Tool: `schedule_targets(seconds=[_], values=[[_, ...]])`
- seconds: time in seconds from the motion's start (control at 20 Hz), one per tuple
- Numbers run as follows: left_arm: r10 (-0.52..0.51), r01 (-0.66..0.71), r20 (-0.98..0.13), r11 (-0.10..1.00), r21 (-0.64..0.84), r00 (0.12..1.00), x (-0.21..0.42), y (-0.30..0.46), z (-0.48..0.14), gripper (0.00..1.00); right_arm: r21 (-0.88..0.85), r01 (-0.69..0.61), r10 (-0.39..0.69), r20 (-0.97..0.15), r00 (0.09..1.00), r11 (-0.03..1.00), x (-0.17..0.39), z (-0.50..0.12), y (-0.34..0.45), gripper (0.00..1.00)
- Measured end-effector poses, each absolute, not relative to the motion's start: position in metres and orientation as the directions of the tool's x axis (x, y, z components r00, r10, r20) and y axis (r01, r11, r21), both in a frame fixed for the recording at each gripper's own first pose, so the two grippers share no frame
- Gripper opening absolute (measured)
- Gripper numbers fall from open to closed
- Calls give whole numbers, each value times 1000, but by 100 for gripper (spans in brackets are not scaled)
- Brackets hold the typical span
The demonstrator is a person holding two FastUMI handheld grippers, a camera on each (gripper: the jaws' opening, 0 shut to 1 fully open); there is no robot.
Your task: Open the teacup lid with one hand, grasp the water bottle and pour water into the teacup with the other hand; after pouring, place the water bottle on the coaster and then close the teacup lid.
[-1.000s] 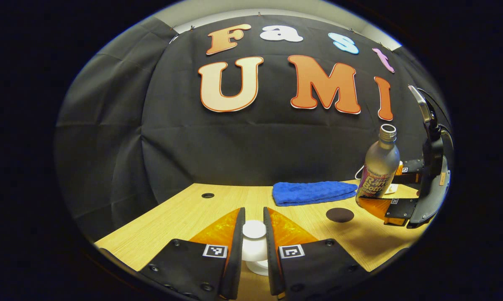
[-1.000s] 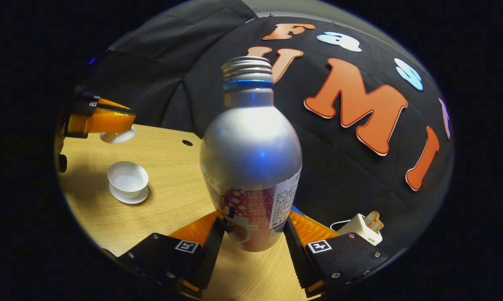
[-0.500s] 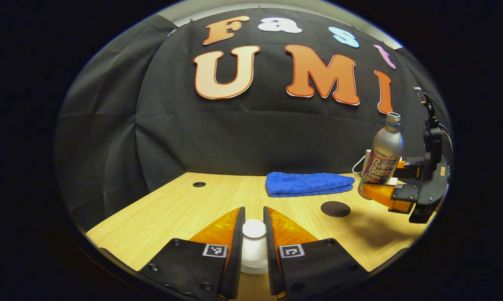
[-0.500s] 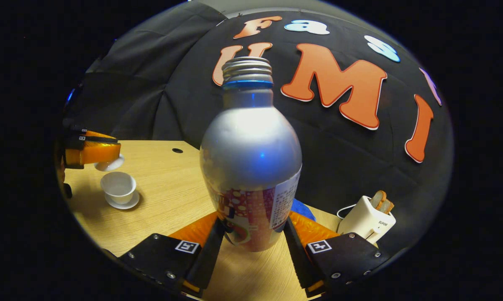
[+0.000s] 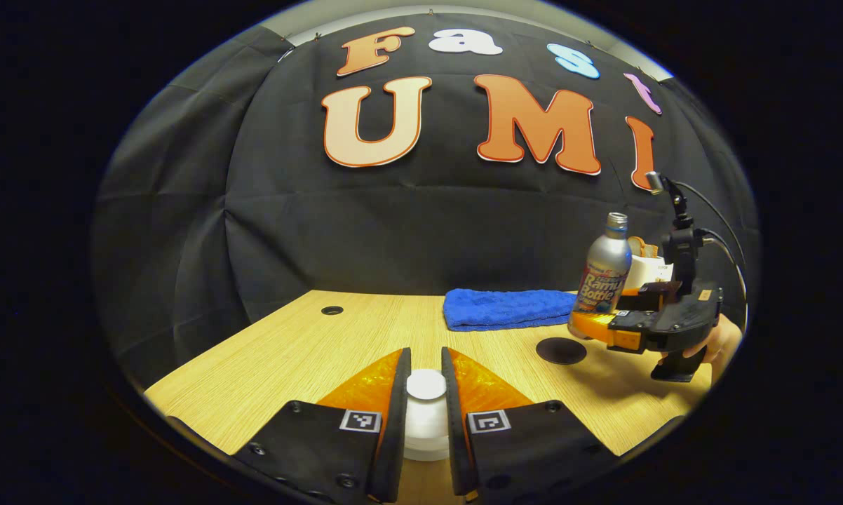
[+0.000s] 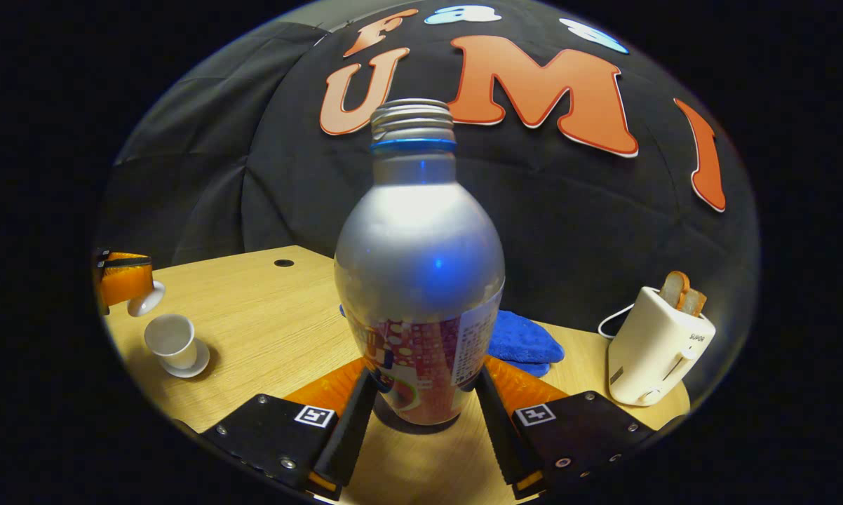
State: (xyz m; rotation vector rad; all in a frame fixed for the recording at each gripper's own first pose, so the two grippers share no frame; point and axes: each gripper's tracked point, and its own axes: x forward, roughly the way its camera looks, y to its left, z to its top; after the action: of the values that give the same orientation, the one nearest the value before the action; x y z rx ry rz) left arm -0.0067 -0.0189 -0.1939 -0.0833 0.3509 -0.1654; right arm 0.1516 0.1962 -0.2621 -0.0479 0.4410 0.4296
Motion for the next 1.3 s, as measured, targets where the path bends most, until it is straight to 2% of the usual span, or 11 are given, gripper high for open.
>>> schedule_targets(seconds=[0.3,0.35,0.4,0.5,0.65,0.7,0.75,0.85,0.9,1.0,1.3], values=[[-172,138,-339,983,-123,925,-4,-20,-196,31,86,-405,394,-482,782,910,161,-293,206,78],[-173,138,-339,983,-125,925,-4,-21,-197,31,91,-396,386,-493,780,914,161,-298,205,75],[-175,139,-342,982,-127,923,-4,-21,-198,31,97,-389,382,-501,776,916,162,-301,205,79],[-175,138,-347,982,-130,921,-4,-22,-199,28,118,-374,379,-514,770,920,161,-308,204,79],[-173,133,-353,982,-134,920,-3,-23,-200,31,144,-361,381,-517,767,921,165,-314,206,79],[-168,127,-360,983,-135,918,-3,-23,-203,28,147,-356,379,-515,769,923,166,-313,208,79],[-168,126,-368,983,-136,915,-3,-24,-205,31,157,-350,379,-518,767,923,166,-313,209,79],[-174,128,-375,981,-144,911,-2,-25,-208,28,174,-341,378,-545,748,924,165,-319,208,78],[-176,129,-378,981,-147,909,-1,-25,-211,31,185,-336,381,-546,746,923,164,-320,208,79],[-178,126,-391,980,-154,903,-1,-26,-217,28,194,-318,371,-563,739,928,164,-324,205,80],[-168,106,-435,981,-164,885,-6,-25,-238,31,156,-349,373,-573,730,924,157,-324,207,83]])
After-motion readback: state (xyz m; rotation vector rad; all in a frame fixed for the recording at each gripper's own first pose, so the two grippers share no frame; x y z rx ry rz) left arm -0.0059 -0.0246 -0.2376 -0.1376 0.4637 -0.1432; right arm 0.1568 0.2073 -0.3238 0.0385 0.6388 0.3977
